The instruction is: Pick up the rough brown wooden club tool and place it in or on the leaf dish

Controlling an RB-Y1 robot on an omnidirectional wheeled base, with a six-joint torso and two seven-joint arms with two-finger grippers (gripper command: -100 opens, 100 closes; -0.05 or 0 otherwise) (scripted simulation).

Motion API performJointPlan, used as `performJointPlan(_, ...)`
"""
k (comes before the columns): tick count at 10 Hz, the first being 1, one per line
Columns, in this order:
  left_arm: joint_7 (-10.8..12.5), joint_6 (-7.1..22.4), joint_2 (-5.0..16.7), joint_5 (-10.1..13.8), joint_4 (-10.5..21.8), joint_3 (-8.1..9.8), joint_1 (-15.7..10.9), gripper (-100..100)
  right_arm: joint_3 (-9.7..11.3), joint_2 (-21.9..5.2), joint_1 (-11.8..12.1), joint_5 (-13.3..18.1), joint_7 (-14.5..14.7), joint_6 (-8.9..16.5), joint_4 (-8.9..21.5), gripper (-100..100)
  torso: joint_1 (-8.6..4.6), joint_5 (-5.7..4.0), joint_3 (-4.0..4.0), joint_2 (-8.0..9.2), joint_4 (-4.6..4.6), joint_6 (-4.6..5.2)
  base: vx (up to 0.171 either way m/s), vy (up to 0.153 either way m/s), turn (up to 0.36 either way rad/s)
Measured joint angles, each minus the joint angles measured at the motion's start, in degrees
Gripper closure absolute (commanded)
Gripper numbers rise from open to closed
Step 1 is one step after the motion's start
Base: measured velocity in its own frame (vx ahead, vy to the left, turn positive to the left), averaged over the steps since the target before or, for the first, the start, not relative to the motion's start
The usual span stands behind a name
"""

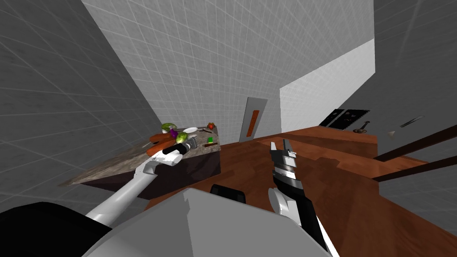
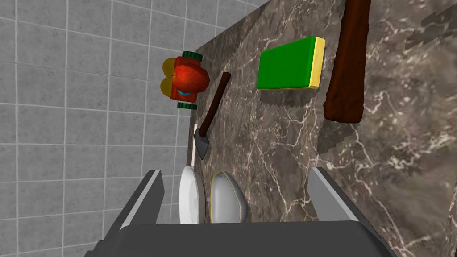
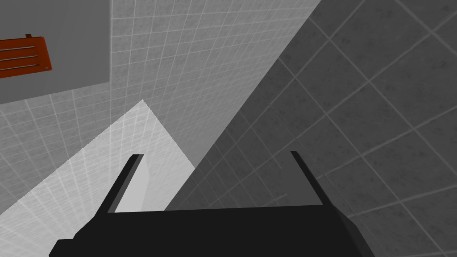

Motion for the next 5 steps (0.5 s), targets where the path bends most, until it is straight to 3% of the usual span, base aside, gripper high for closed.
performJointPlan(5, 2.22, 8.16, 4.36, 5.25, 2.05, 0.80, -0.15, -100, 0.00, 0.00, 0.00, 0.00, 0.00, 0.00, 0.00, 0, 0.03, 0.01, -0.06, -0.11, -0.02, 0.01, 0.066, -0.046, -0.031)
